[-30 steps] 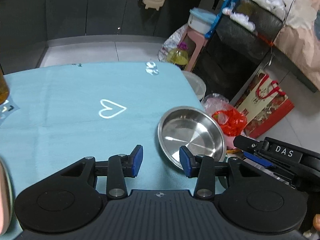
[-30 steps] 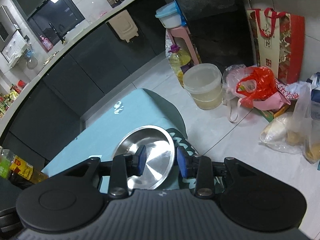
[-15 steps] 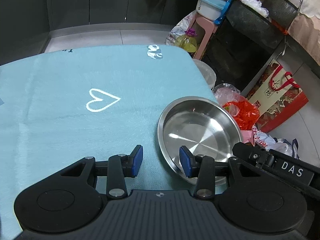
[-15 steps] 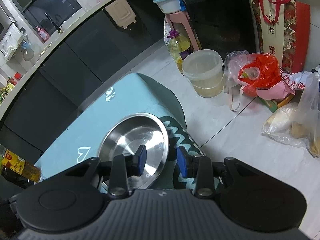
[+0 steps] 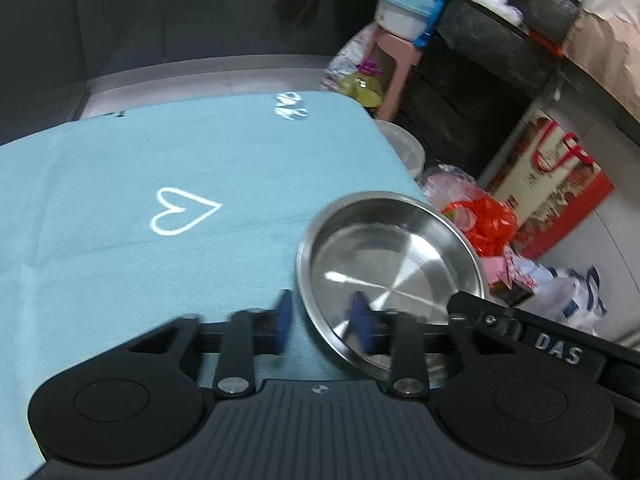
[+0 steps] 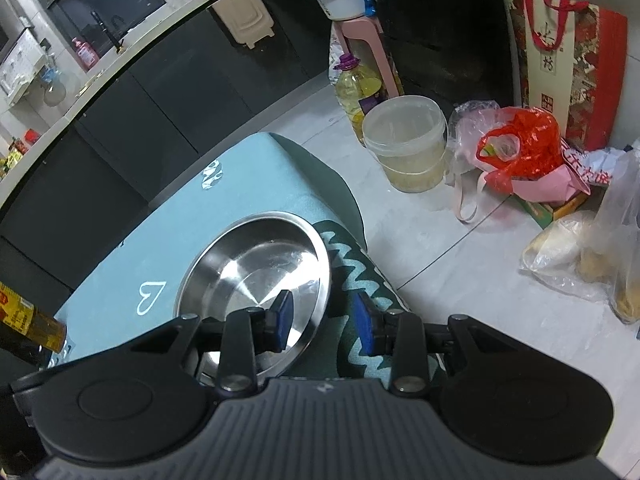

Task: Organize plates and bowls
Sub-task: 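Carry the steel bowl with the left gripper and set it into the pink dish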

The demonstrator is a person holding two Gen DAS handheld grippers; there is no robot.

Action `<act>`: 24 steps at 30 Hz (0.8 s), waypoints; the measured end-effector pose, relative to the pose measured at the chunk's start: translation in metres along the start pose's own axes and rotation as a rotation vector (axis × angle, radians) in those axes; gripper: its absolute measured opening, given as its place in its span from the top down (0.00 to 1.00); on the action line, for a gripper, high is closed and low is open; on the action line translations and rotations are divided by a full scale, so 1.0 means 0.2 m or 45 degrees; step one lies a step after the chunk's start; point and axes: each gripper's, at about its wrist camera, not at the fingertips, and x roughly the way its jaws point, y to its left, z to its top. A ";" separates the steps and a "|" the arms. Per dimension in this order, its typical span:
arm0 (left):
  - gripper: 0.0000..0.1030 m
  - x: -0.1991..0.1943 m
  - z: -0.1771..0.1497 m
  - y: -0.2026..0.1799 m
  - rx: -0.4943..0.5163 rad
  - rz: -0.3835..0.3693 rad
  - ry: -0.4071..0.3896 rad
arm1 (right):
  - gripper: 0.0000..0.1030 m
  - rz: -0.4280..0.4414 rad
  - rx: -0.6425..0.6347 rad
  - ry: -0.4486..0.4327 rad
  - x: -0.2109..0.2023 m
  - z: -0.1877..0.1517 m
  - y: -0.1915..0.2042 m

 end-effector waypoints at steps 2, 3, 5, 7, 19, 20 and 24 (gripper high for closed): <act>0.82 -0.01 -0.01 -0.02 0.043 0.017 -0.007 | 0.84 0.020 -0.018 0.012 0.01 -0.01 0.01; 0.81 -0.02 -0.01 -0.02 0.063 0.016 -0.019 | 0.84 0.019 -0.028 0.009 0.00 -0.01 0.02; 0.81 -0.06 -0.02 -0.02 0.079 0.024 -0.055 | 0.84 0.009 -0.060 -0.006 0.00 -0.02 0.04; 0.81 -0.11 -0.02 -0.02 0.094 0.032 -0.078 | 0.84 0.025 -0.066 -0.008 -0.01 -0.03 0.04; 0.80 -0.57 -0.14 0.24 0.044 0.088 -0.229 | 0.83 0.187 -0.204 -0.037 -0.23 -0.12 0.30; 0.80 -0.61 -0.15 0.27 0.032 0.093 -0.238 | 0.83 0.204 -0.227 -0.035 -0.26 -0.13 0.34; 0.80 -0.76 -0.21 0.41 -0.018 0.126 -0.279 | 0.83 0.255 -0.325 -0.027 -0.30 -0.19 0.49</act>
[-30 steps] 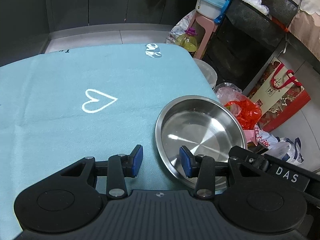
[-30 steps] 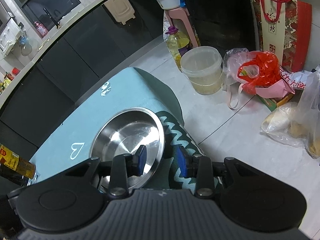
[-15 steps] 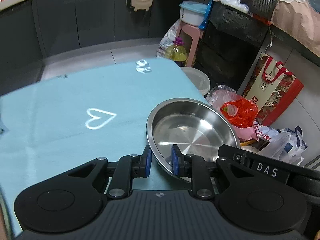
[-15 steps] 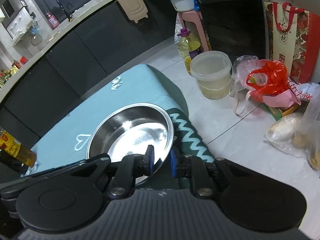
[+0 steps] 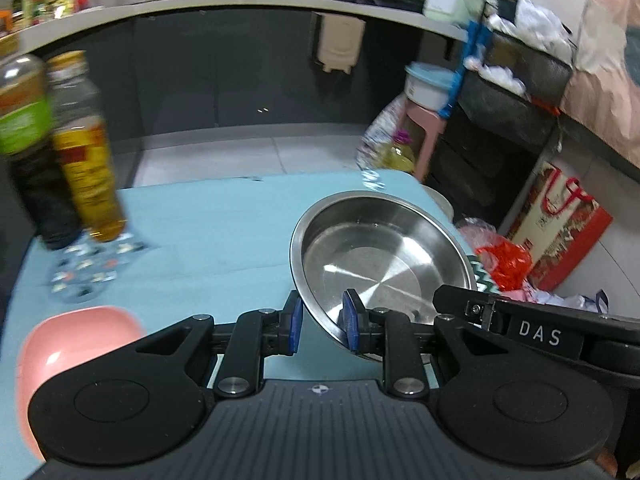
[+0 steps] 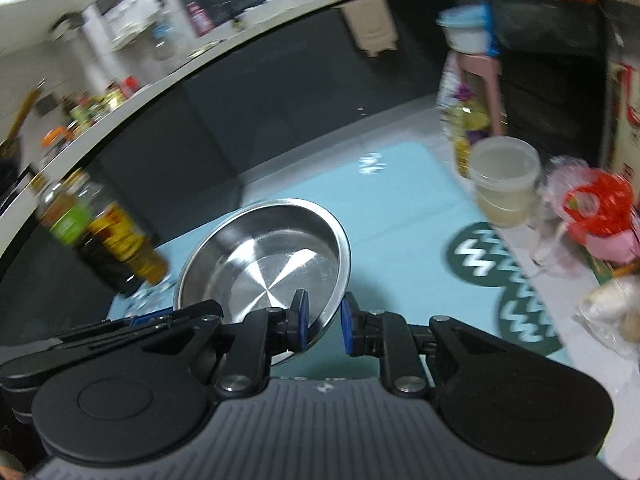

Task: Organize plates and bowls
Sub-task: 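Carry the steel bowl with the left gripper and set it into the pink dish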

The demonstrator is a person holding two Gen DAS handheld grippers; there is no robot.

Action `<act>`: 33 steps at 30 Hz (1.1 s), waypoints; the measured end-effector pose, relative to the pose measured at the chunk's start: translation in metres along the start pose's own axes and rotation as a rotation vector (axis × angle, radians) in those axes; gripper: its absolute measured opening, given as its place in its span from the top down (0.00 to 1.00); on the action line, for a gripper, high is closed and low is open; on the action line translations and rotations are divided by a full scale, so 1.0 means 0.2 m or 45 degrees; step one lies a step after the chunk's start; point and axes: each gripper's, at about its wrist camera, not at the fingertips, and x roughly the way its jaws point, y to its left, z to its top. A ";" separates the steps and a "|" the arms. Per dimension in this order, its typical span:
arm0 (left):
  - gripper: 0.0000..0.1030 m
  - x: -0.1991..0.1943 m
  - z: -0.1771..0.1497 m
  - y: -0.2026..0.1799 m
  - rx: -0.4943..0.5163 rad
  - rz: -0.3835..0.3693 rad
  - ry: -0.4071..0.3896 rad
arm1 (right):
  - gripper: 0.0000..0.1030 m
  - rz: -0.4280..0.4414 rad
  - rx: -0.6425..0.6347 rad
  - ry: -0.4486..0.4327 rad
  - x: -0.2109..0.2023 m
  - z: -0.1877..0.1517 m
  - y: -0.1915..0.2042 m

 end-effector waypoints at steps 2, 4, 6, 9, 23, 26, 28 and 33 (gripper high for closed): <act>0.80 -0.07 -0.03 0.09 -0.023 0.029 -0.017 | 0.83 0.027 -0.043 0.016 0.01 -0.01 0.08; 0.80 -0.13 -0.05 0.17 -0.056 0.053 -0.026 | 0.83 0.051 -0.084 0.036 0.02 -0.03 0.17; 0.80 -0.16 -0.08 0.25 -0.097 0.075 -0.025 | 0.83 0.075 -0.131 0.054 0.04 -0.05 0.26; 0.80 -0.22 -0.12 0.39 -0.168 0.100 -0.017 | 0.83 0.105 -0.186 0.081 0.08 -0.09 0.37; 0.79 -0.33 -0.28 0.72 -0.288 0.167 -0.014 | 0.83 0.144 -0.347 0.202 0.17 -0.23 0.74; 0.79 -0.32 -0.29 0.76 -0.301 0.161 0.000 | 0.83 0.134 -0.355 0.219 0.20 -0.25 0.79; 0.79 -0.32 -0.30 0.77 -0.303 0.156 0.010 | 0.83 0.130 -0.355 0.230 0.21 -0.26 0.81; 0.79 -0.28 -0.32 0.81 -0.323 0.151 0.044 | 0.83 0.116 -0.355 0.259 0.25 -0.28 0.83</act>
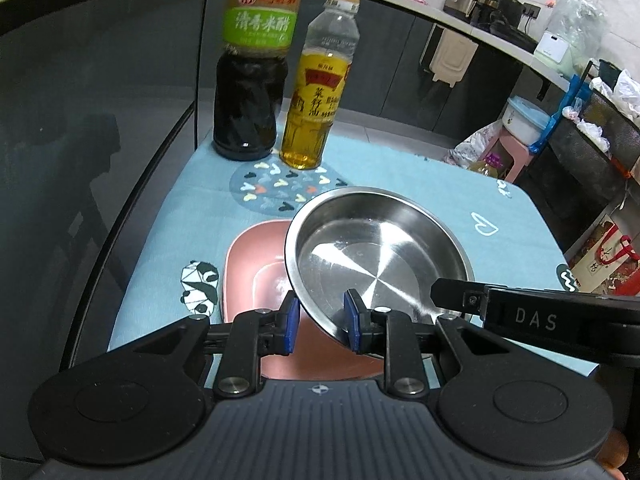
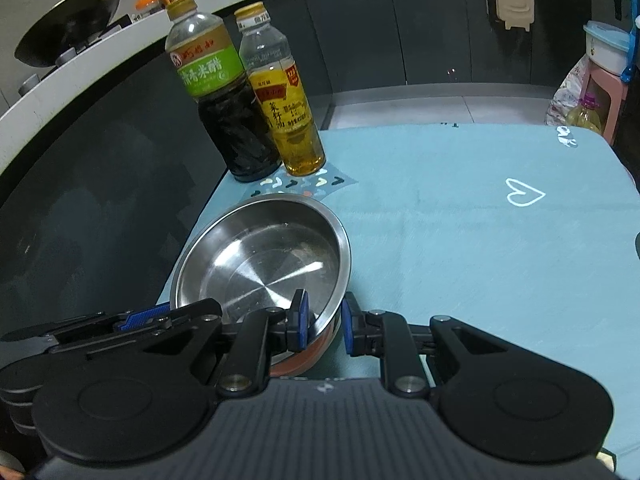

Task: Organize plates and bowls
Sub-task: 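Carry the steel bowl with the left gripper and set it into the pink dish, then open the left gripper to release the steel bowl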

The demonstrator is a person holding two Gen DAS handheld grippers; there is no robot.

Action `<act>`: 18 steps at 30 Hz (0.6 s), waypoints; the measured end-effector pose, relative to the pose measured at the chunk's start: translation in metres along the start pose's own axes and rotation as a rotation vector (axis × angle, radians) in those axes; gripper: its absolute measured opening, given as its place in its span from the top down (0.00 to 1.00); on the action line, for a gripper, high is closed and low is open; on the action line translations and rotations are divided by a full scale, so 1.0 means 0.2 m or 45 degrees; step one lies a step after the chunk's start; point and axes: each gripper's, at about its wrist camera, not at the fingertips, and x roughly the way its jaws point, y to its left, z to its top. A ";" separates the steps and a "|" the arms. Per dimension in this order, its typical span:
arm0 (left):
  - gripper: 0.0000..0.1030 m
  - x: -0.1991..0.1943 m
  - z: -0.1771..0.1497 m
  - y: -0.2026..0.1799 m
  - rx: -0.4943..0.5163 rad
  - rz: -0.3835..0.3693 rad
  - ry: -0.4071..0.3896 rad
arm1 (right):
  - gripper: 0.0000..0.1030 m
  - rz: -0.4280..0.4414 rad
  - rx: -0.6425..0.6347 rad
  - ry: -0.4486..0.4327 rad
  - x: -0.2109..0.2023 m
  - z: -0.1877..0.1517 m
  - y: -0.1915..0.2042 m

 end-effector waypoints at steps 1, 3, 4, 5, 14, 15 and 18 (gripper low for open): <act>0.79 0.01 0.00 0.00 -0.004 0.004 0.006 | 0.83 -0.003 -0.001 0.007 0.01 0.00 0.00; 0.79 0.02 -0.01 0.02 -0.011 0.015 0.017 | 0.83 -0.005 -0.002 0.024 0.03 0.00 0.01; 0.79 0.02 -0.01 0.03 -0.016 0.019 0.020 | 0.83 -0.006 -0.006 0.033 0.05 0.00 0.02; 0.79 0.02 -0.01 0.04 -0.023 0.023 0.022 | 0.83 -0.007 -0.011 0.041 0.06 0.00 0.03; 0.79 0.05 -0.01 0.10 -0.047 0.094 0.069 | 0.83 0.010 -0.047 0.089 0.14 0.00 0.08; 0.79 0.05 -0.01 0.11 -0.045 0.099 0.064 | 0.83 0.007 -0.045 0.093 0.15 0.00 0.07; 0.79 0.04 -0.02 0.12 -0.043 0.098 0.049 | 0.82 -0.015 -0.053 0.097 0.16 -0.01 0.08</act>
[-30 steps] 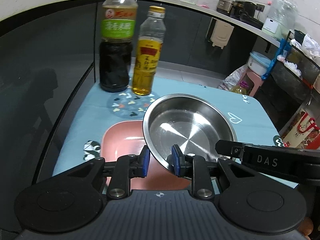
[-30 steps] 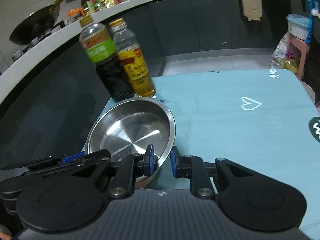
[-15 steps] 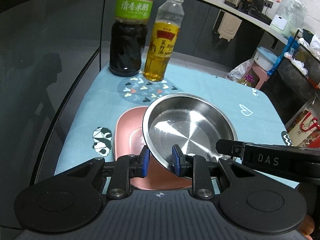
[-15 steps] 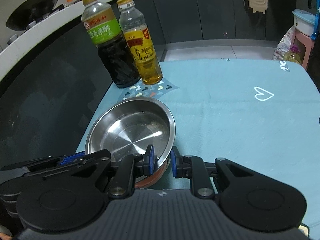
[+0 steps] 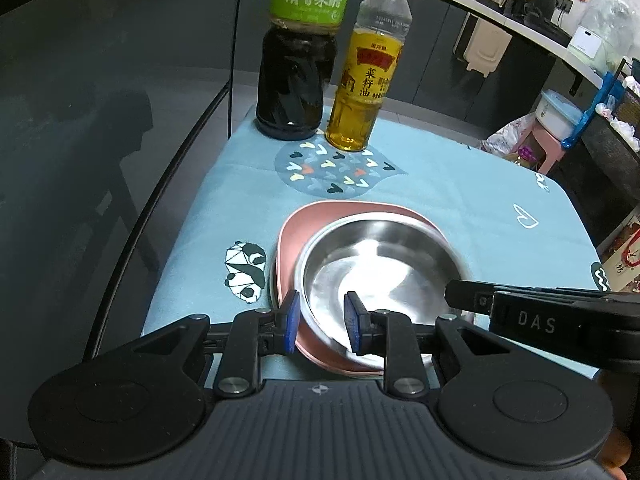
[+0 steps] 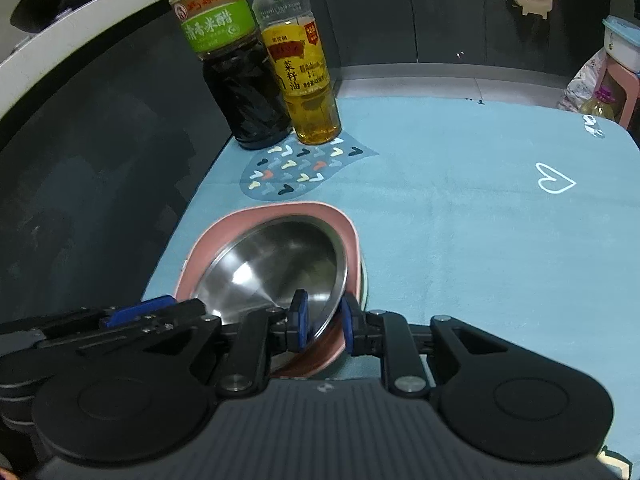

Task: Organize plates and bowls
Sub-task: 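Open the left gripper to release the steel bowl, then grasp the stacked dishes' rim with the left gripper while the right gripper grasps it too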

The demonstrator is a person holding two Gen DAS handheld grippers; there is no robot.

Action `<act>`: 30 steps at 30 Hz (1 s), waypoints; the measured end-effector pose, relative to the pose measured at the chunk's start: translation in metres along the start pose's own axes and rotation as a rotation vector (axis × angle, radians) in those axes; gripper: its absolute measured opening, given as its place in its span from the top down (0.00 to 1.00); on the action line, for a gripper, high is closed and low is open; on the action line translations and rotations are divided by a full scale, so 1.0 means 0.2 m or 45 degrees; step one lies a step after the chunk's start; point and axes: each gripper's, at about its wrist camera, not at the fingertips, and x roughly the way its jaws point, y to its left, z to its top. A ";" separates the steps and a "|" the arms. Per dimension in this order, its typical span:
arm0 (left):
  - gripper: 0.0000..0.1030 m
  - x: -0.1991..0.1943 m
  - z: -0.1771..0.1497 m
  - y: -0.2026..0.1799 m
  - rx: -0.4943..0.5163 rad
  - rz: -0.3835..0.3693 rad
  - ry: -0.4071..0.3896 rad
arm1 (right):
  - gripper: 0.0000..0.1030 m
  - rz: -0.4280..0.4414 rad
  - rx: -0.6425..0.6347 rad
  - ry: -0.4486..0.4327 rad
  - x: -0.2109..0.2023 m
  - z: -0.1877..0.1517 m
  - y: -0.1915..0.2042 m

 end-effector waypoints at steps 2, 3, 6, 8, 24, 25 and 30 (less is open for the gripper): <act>0.79 -0.01 0.00 0.01 -0.003 -0.007 -0.002 | 0.82 -0.008 -0.009 -0.004 0.00 0.00 0.00; 0.79 -0.01 0.00 0.01 -0.004 -0.003 -0.005 | 0.82 -0.008 -0.012 -0.006 0.00 0.00 0.01; 0.78 -0.03 0.00 0.02 -0.007 0.008 -0.014 | 0.82 -0.027 -0.022 -0.030 -0.02 0.00 0.01; 0.77 -0.05 0.00 0.04 -0.019 0.003 -0.022 | 0.82 -0.036 -0.018 -0.047 -0.04 0.00 0.00; 0.59 -0.07 -0.01 0.14 -0.136 -0.006 -0.033 | 0.52 -0.013 0.087 -0.028 -0.08 0.00 -0.08; 0.59 -0.07 -0.02 0.14 -0.142 -0.012 -0.027 | 0.52 -0.010 0.083 -0.025 -0.08 -0.01 -0.08; 0.56 -0.02 -0.02 0.12 -0.158 -0.046 0.003 | 0.49 0.003 0.088 0.004 -0.05 -0.02 -0.07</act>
